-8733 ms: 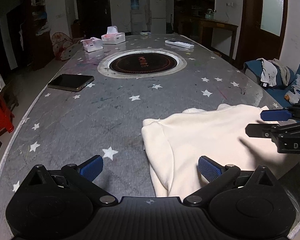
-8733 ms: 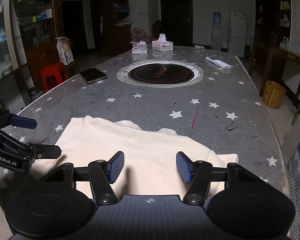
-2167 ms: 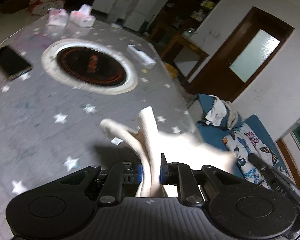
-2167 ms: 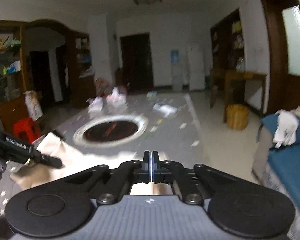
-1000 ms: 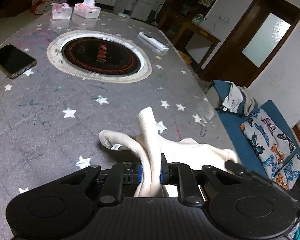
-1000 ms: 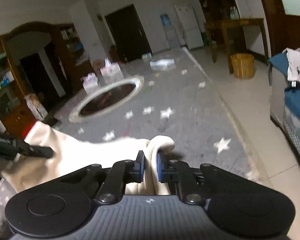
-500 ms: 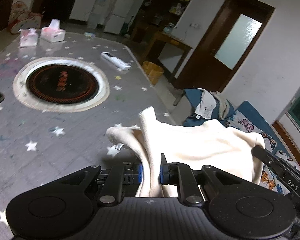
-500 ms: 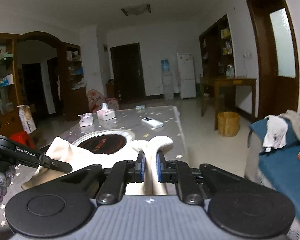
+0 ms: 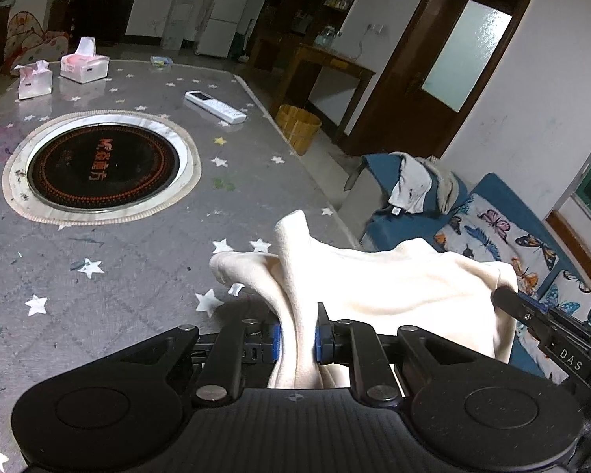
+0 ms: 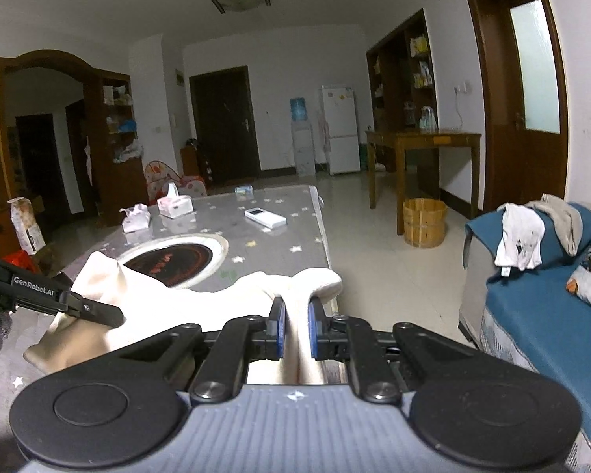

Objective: Fold clothes

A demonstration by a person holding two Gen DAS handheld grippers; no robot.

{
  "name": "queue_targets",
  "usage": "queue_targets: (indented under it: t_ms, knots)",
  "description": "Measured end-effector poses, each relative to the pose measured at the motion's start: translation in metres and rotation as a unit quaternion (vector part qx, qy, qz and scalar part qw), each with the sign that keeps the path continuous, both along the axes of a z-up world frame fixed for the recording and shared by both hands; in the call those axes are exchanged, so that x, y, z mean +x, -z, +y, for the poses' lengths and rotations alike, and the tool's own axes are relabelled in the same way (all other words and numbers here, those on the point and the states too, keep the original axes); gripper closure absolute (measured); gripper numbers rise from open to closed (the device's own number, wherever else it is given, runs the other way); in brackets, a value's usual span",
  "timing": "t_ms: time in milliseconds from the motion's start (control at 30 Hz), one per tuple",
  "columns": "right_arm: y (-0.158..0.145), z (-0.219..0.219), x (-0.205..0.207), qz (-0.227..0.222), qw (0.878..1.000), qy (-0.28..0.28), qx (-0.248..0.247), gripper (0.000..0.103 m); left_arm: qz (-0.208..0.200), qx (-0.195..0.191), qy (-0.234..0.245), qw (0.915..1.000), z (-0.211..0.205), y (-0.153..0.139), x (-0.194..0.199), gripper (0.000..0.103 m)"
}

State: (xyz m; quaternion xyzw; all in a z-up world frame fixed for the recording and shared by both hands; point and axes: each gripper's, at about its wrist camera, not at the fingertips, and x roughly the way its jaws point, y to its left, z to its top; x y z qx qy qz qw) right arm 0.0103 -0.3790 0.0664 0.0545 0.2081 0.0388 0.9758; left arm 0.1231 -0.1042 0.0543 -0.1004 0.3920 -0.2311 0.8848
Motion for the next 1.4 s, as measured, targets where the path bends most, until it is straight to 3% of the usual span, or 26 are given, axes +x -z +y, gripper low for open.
queue_targets:
  t_ms: [667,1300,1400]
  knots:
    - [0.052,0.001,0.035,0.066,0.998,0.01,-0.004,0.093,0.038,0.038,-0.009,0.9985,0.001,0.041,0.017,0.081]
    - [0.057,-0.003,0.044,0.084,0.996,0.027,-0.017,0.09,0.022,0.08,-0.025,0.9962,0.006,0.043,0.021,0.066]
    - [0.056,0.006,0.047,0.086,0.996,0.009,-0.017,0.082,0.015,0.085,-0.024,0.9959,0.005,0.041,0.02,0.065]
